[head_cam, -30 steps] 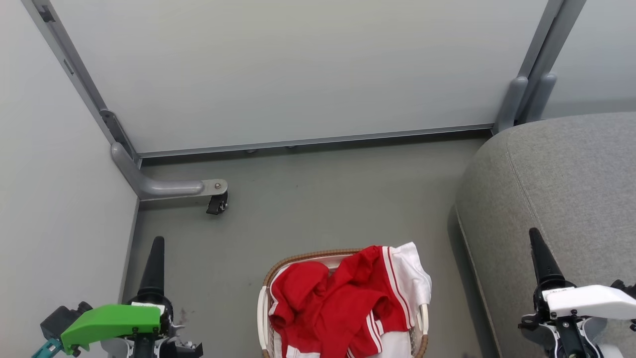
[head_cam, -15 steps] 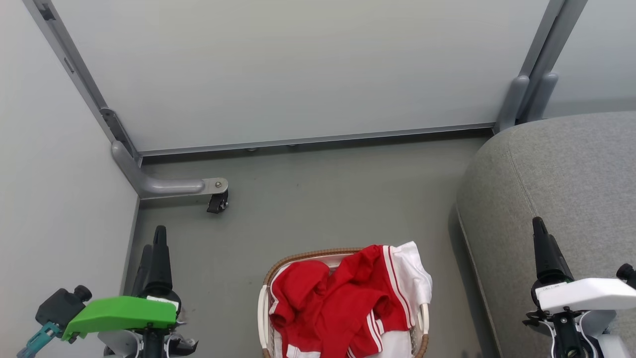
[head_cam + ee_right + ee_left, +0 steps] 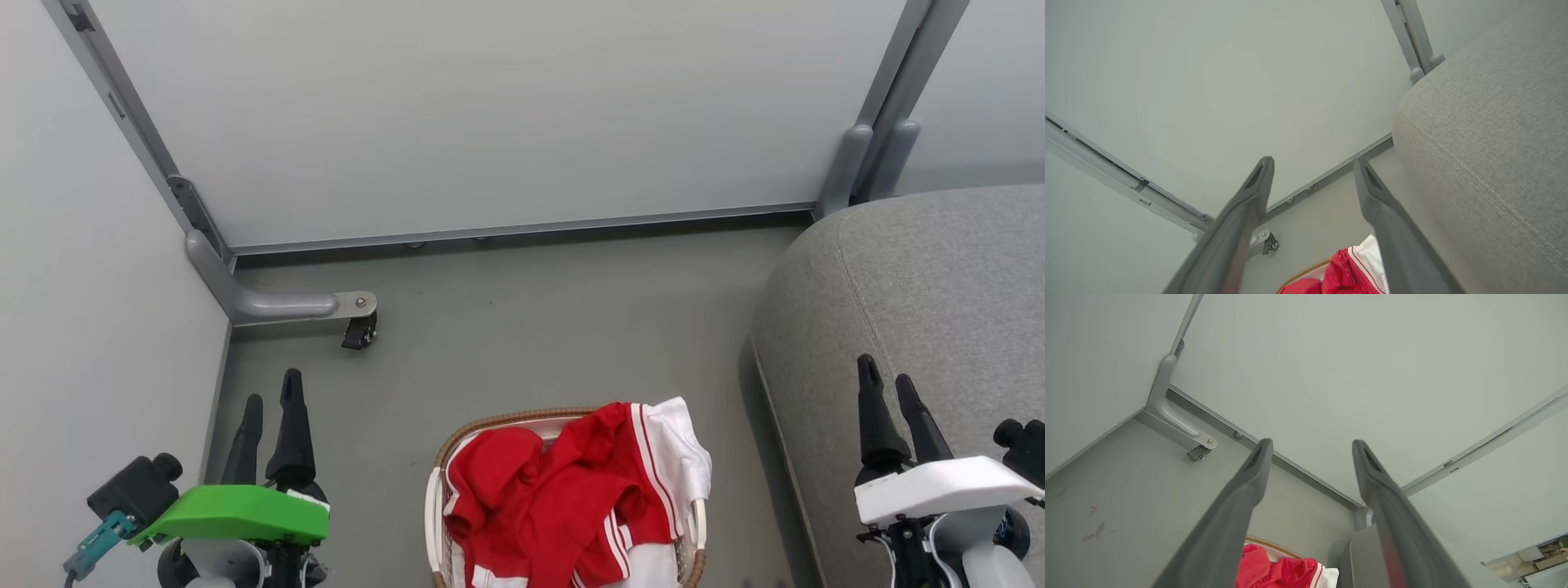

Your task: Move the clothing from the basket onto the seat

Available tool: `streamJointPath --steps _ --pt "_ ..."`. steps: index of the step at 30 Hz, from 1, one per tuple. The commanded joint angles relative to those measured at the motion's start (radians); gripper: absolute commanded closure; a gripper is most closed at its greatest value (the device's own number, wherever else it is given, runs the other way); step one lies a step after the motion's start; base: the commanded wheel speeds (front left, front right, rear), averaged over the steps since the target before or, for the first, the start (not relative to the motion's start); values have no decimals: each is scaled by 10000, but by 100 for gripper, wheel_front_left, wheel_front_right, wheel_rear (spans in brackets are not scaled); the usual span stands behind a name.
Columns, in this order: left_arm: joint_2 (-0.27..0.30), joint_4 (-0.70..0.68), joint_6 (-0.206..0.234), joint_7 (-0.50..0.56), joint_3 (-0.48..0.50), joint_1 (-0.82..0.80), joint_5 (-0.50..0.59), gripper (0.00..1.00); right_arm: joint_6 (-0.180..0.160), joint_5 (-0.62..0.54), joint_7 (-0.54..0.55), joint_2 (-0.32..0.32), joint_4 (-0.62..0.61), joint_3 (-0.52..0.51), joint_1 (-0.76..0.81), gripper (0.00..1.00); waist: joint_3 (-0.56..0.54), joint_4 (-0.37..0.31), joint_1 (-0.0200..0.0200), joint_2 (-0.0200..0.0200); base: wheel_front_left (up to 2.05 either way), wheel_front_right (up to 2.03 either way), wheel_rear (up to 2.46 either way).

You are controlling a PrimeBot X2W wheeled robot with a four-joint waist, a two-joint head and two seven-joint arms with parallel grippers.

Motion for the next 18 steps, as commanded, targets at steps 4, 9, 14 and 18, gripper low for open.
streamJointPath --steps 4,9,14,18 --pt "71 -53 66 -188 -159 -12 991 0 2 -899 -187 -71 -146 84 88 0 -3 11 0 -1 0 0 0" --pt "76 71 118 -313 -267 81 1613 0 2 -1555 -325 -77 -79 105 129 0 -3 29 0 -1 0 0 0" --pt "81 226 128 -460 -333 108 2172 0 2 -2224 -467 -83 -2 133 186 0 -4 43 0 -1 0 0 0" --pt "84 373 138 -555 -369 126 2545 0 2 -2662 -572 -89 80 171 231 0 -7 53 0 -1 0 0 0"
